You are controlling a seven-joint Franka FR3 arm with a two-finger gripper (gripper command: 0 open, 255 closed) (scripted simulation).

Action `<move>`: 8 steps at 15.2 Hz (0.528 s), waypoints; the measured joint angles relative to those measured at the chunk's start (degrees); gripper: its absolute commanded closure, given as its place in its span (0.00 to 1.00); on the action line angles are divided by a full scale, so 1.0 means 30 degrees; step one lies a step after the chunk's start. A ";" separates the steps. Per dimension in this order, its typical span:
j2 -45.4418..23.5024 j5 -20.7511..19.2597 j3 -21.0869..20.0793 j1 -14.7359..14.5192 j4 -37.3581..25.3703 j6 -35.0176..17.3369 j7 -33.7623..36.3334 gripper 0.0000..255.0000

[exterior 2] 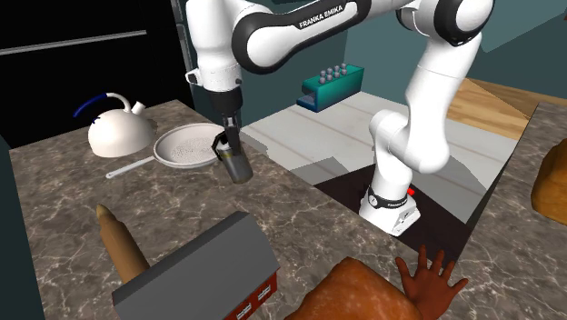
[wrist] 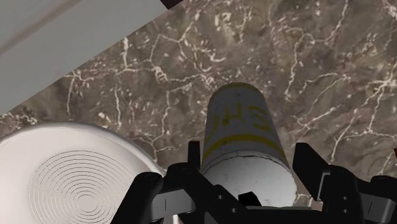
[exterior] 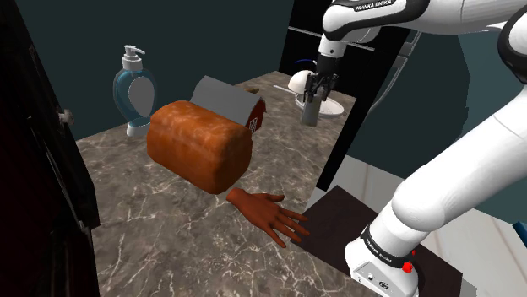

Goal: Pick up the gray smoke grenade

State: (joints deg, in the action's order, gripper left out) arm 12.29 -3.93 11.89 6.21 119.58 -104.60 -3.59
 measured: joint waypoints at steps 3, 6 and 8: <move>0.0036 0.0001 0.0005 0.0008 -0.0622 0.0659 -0.0054 1.00; 0.0052 0.0023 -0.0037 -0.0019 -0.1356 0.1407 -0.0038 1.00; 0.0123 0.0016 -0.0045 -0.0017 -0.1844 0.1962 -0.0065 1.00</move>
State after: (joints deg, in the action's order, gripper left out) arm 12.66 -3.88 11.75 6.15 114.05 -98.71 -3.78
